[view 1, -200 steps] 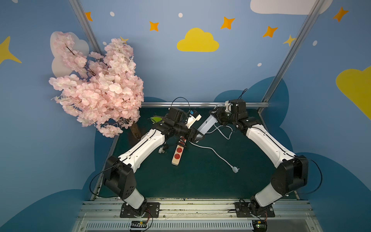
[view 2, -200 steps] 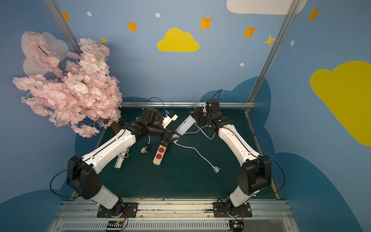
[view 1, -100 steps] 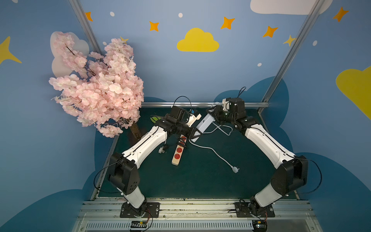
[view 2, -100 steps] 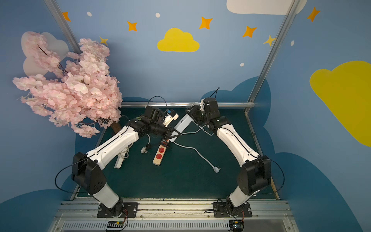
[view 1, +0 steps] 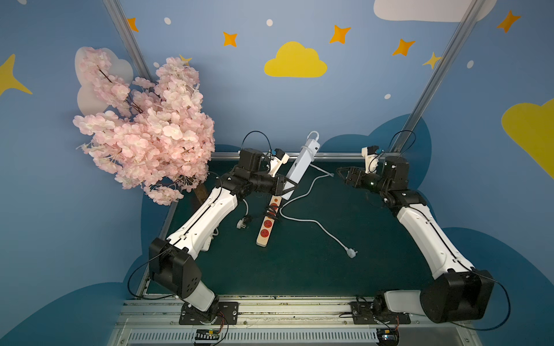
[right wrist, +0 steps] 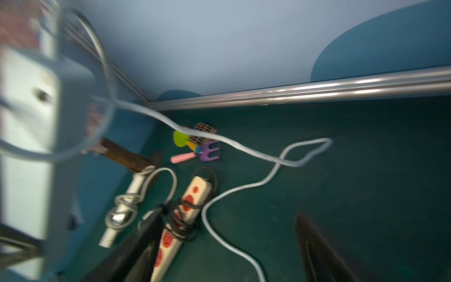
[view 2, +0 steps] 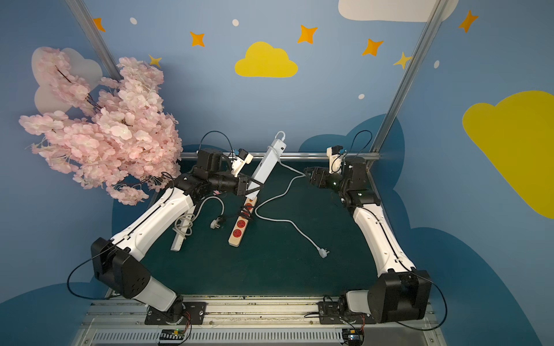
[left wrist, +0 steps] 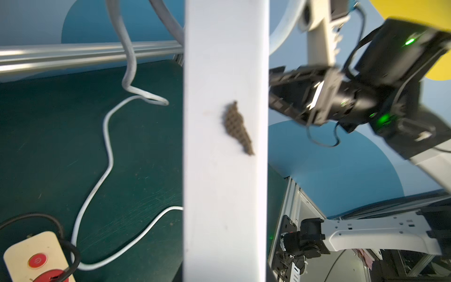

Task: Wrap the cord around the power strip
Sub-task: Wrap the power cord around the power strip.

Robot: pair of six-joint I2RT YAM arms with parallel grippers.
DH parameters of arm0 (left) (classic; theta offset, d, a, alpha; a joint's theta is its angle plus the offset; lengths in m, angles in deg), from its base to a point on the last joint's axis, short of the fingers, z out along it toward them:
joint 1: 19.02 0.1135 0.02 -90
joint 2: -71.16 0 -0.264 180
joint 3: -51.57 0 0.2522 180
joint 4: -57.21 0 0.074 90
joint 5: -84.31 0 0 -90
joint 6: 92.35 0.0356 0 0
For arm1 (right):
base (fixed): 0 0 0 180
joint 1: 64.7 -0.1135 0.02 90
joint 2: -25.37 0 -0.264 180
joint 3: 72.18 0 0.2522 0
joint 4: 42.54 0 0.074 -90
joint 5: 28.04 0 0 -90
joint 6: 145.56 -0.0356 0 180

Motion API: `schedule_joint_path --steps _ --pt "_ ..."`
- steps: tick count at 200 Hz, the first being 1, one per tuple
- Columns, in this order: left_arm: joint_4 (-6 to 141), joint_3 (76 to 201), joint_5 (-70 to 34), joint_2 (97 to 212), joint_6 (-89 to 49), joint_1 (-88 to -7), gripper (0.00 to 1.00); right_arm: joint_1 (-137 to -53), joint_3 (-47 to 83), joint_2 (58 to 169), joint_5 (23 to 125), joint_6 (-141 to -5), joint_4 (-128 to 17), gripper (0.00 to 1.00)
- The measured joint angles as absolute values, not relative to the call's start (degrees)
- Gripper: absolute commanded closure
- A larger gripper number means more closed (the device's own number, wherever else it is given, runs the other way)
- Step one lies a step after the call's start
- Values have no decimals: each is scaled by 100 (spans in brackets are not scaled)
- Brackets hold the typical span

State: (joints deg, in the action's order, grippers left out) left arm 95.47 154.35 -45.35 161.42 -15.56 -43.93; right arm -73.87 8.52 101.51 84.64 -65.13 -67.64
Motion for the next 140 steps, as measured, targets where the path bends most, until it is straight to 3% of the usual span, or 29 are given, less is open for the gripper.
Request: schedule_joint_path --steps 51,106,140 --pt "9735 15983 -4799 16137 -1545 -4426 97 -7451 2 10859 7797 -4655 -5763 15" --pt "10274 16346 -4902 16137 -1414 -4616 97 -8017 481 12531 8042 -4919 -3380 14" --pt "10545 16508 -4924 16137 -1316 -4719 97 -8327 924 13416 7548 -5481 -2209 15"
